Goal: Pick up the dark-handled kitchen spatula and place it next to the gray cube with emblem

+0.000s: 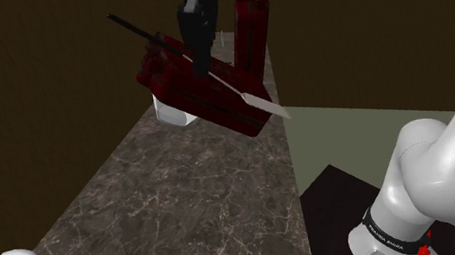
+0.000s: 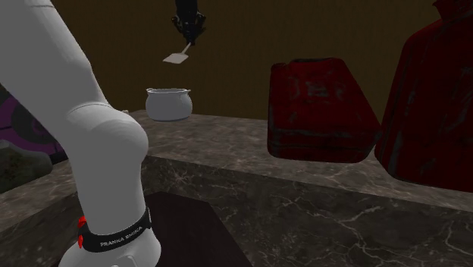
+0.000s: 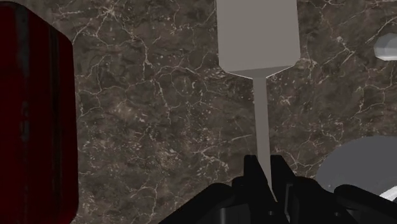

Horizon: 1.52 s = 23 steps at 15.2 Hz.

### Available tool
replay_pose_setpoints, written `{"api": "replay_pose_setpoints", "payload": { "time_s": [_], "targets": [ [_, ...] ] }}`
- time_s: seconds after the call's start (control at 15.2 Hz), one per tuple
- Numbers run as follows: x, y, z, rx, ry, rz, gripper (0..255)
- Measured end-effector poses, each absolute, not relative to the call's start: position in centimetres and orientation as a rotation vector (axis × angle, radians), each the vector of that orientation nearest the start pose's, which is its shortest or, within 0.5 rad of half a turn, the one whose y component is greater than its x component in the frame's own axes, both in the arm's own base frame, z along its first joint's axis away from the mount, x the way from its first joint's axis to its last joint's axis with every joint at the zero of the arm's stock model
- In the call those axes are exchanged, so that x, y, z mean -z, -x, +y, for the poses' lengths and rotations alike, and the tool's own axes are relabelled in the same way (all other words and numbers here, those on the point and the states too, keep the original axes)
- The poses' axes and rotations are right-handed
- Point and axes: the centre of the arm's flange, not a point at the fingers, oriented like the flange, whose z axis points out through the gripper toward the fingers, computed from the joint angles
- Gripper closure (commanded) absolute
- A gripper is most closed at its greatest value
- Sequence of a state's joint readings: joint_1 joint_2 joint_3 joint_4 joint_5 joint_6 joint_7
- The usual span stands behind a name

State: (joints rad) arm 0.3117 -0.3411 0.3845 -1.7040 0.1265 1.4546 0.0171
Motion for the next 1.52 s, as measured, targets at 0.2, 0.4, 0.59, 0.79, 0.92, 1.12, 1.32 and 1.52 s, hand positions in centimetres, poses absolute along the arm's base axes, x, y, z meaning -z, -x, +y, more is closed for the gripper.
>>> {"api": "replay_pose_setpoints", "payload": {
  "time_s": [0.2, 0.4, 0.59, 0.79, 0.92, 1.12, 1.32, 1.52],
  "targets": [
    [-70.3, -26.6, 31.0, 0.098, 2.939, -1.042, 255],
    [-70.6, -22.8, 29.4, 0.097, 2.938, -1.042, 255],
    [-70.7, -19.2, 28.0, 0.099, 2.938, -1.042, 255],
    [-70.7, -15.4, 26.9, 0.099, 2.938, -1.043, 255],
    [-70.8, -12.7, 25.6, 0.1, 2.938, -1.042, 255],
    [-70.7, -9.0, 24.1, 0.1, 2.938, -1.042, 255],
    [-70.6, -5.5, 22.9, 0.099, 2.938, -1.042, 255],
    [-70.6, -1.9, 21.6, 0.099, 2.938, -1.042, 255]
  ]
}}
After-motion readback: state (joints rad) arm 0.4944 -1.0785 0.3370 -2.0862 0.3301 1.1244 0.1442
